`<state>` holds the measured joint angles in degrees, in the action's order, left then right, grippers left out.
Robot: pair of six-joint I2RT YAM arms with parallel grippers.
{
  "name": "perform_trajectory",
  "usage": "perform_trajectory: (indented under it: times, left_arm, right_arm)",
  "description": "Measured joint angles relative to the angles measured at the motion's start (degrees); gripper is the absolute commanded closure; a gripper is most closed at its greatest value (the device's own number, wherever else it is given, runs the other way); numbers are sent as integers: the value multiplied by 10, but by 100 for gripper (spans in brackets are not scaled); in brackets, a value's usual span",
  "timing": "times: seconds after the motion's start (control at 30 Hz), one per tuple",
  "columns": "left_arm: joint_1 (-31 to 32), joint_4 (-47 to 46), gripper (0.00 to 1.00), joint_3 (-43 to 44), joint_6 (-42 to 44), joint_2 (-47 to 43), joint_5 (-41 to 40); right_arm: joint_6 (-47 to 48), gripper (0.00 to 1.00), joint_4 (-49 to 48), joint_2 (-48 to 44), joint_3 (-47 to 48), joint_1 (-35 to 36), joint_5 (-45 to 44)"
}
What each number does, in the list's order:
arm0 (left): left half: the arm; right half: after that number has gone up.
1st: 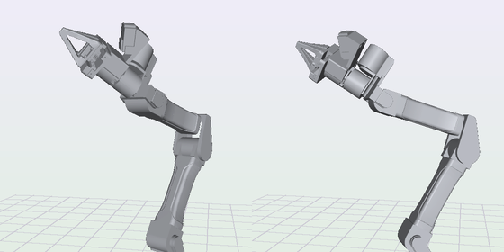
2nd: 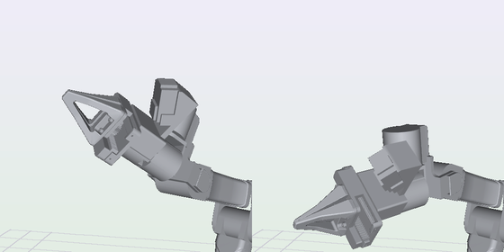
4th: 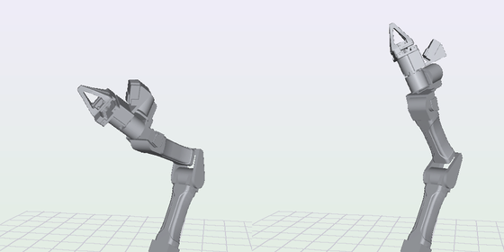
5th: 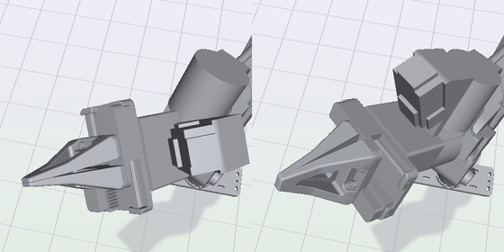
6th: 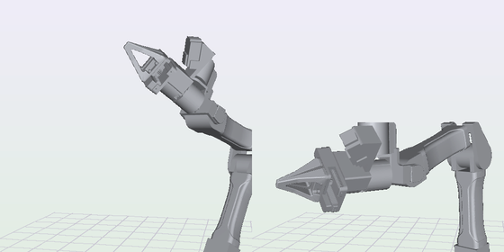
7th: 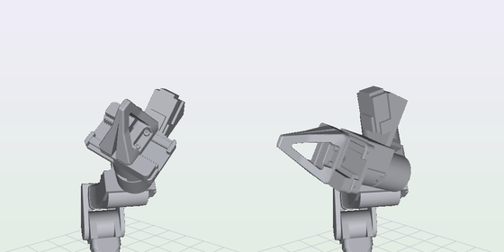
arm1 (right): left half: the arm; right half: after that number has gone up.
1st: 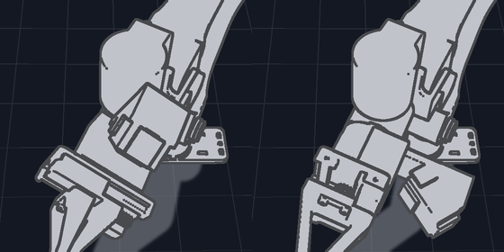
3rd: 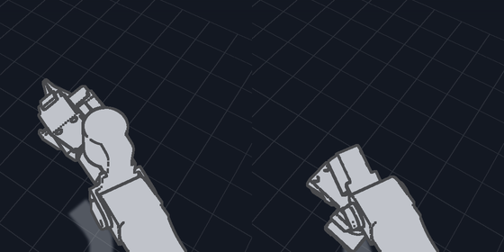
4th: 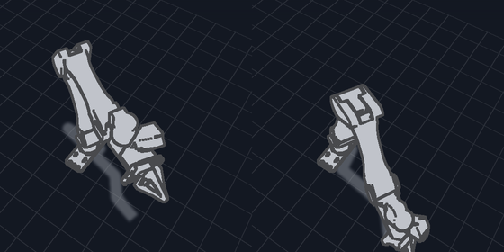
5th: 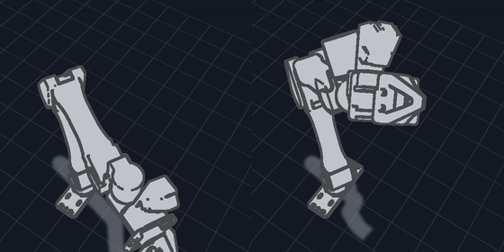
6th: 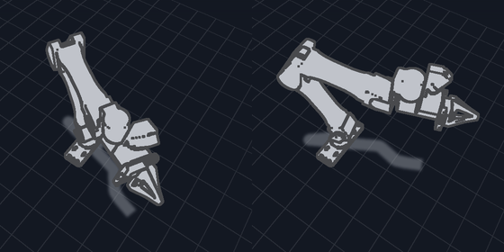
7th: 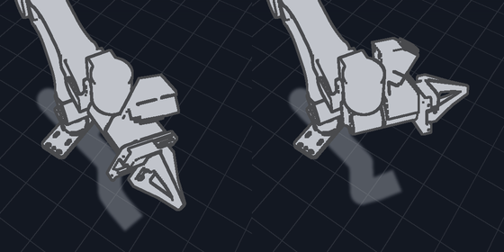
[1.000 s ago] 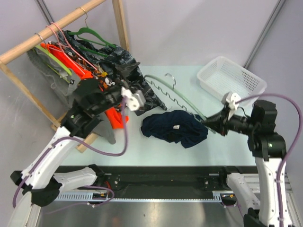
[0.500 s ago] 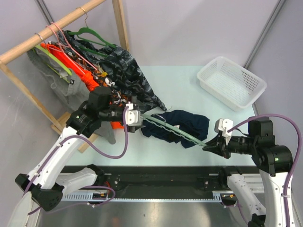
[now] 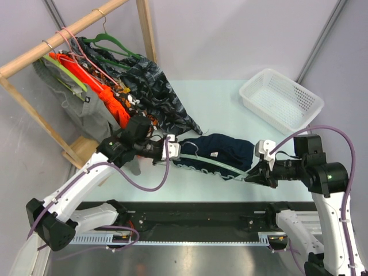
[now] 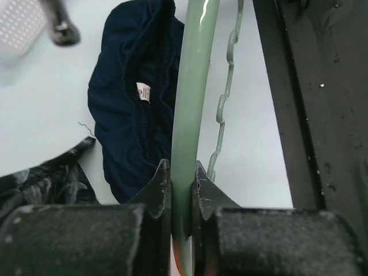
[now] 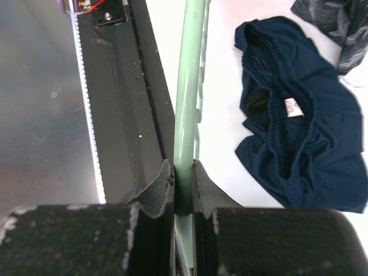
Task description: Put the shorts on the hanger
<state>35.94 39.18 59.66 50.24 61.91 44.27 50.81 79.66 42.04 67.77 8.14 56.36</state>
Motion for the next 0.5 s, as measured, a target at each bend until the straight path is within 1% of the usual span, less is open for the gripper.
perform_trajectory:
  times: [0.07, 0.1, 0.17, 0.2, 0.23, 0.27, 0.37, 0.5]
  left_arm:
    - [0, 4, 100, -1, -22, -2, -3]
    - [-1, 6, 100, -2, -32, -4, -6]
    - [0, 5, 99, -10, -59, -12, -6]
    - [2, 0, 99, -16, -78, -17, -7]
    - [2, -3, 100, -19, -92, -21, -10]
    - [4, -8, 100, -20, -109, -24, -16]
    - [11, -26, 100, -20, -133, -20, -40]
    - [42, -43, 100, -10, -143, 12, -87]
  right_arm:
    - [-4, 69, 1, 11, 0, 0, -1]
    - [-12, 45, 2, 19, 0, 0, -1]
    - [-38, 23, -2, 36, 0, 0, -5]
    - [-52, 15, -12, 45, 0, 0, -10]
    - [-72, 3, -29, 55, 0, 0, -16]
    - [-91, 1, -48, 64, 1, 0, -22]
    - [-131, 2, -93, 86, 3, 9, -34]
    - [-185, 5, -149, 133, 29, 84, -59]
